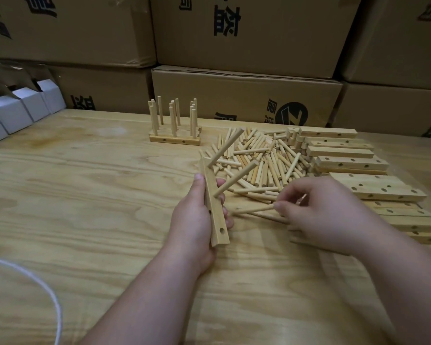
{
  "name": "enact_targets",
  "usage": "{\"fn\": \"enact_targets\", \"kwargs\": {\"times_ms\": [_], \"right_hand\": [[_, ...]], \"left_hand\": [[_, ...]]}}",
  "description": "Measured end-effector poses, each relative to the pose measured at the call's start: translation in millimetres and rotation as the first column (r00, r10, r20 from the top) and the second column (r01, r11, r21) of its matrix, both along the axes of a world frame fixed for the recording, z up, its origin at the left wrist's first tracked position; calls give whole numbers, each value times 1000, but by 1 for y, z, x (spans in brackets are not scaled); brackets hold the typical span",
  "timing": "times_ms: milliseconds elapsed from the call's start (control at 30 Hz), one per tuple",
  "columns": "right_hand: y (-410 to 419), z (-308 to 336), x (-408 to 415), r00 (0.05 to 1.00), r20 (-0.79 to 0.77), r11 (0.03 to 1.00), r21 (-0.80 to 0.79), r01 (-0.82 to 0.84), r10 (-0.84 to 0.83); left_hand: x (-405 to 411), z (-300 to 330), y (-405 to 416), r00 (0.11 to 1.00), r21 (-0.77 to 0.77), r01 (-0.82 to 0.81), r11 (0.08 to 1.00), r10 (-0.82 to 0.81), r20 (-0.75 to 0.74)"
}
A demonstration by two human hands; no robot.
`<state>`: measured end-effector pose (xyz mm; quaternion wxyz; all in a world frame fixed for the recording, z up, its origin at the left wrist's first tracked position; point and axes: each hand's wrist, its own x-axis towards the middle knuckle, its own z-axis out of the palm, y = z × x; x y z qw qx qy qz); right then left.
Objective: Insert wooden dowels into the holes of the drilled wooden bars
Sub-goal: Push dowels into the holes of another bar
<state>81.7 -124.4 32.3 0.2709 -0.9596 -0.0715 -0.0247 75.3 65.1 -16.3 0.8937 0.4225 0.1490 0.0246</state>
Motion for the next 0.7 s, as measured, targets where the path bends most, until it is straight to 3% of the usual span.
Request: {"fn": "enact_targets", "kwargs": {"times_ms": [167,267,433,700], "right_hand": [[-14,28,-6,997,-36,940,337,-56,72],[-13,36,-10,984,-17,897,415,-153,176],[-6,40,-17,949,4,856,430,-285,314],[2,39,-23,956,-11,896,350,-272,294]], "left_hand": [[-1,1,1,1000,-9,3,1000,-3,-7],[-1,2,1,1000,-18,-1,1000,1,-10],[-2,2,1,999,46,-4,999,6,-37],[-3,2,1,1000,48,22,999,-21,-19]]}}
